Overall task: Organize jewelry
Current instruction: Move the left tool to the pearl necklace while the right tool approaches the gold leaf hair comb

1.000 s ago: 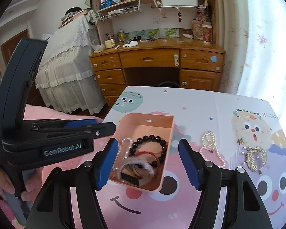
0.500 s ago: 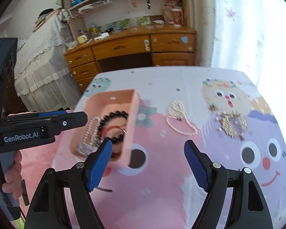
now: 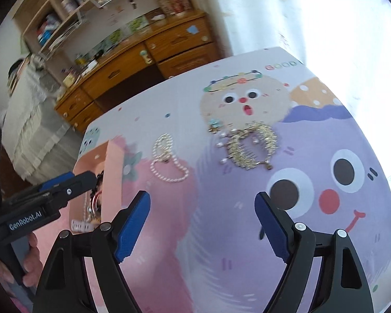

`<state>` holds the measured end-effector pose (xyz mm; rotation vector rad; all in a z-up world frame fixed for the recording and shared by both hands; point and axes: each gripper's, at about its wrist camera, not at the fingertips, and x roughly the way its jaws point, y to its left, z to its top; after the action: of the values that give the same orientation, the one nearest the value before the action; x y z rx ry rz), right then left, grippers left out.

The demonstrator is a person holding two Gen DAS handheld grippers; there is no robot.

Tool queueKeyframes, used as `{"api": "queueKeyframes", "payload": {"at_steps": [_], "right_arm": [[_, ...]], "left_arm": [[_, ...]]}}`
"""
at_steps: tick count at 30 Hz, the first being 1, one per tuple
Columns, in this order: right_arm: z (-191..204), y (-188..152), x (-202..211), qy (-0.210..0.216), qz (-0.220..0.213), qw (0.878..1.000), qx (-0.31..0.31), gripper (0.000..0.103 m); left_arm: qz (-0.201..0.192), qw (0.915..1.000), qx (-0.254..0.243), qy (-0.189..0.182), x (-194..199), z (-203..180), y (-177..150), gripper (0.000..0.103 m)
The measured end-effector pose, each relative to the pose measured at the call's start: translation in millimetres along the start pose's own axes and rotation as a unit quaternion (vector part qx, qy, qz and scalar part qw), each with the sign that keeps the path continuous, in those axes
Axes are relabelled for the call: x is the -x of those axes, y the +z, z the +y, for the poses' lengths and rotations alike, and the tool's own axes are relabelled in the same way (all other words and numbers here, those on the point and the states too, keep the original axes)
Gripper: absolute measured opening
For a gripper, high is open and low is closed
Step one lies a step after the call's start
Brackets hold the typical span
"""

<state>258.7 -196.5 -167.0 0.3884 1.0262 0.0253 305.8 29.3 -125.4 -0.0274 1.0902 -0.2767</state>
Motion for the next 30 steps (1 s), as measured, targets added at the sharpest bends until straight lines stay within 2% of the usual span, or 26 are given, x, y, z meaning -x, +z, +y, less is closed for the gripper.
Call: {"api": "queueKeyframes", "payload": {"at_steps": [3,7,13,17,24,30], "right_arm": [[-26.2,20.9,-6.8,0.014,0.024,0.999,-0.028,0.084],[-48.2,40.6,-19.3,0.046,0.050,0.996,-0.051,0.084],[-56.3,59.0,-49.3,0.031,0.087,0.995,-0.031,0.084],[-62.5,64.4,-70.6,0.023,0.091,0.995,-0.022,0.083],[-71.4,61.5,-94.2,0.012,0.072,0.997,0.018,0.065],[-75.4,64.0,-102.7,0.004,0.051,0.998,0.048,0.052]], "left_arm": [[0.020,0.9996,0.021,0.003,-15.6,-9.9,11.5,0.066],[0.045,0.9982,0.033,0.024,-38.9,-20.0,25.6,0.067],[0.087,0.9937,0.052,0.048,-80.5,-31.2,38.6,0.068],[0.096,0.9913,0.067,0.061,-108.4,-36.8,44.2,0.068],[0.093,0.9880,0.094,0.080,-146.1,-33.8,44.9,0.068],[0.077,0.9885,0.083,0.100,-157.0,-37.1,47.3,0.066]]}}
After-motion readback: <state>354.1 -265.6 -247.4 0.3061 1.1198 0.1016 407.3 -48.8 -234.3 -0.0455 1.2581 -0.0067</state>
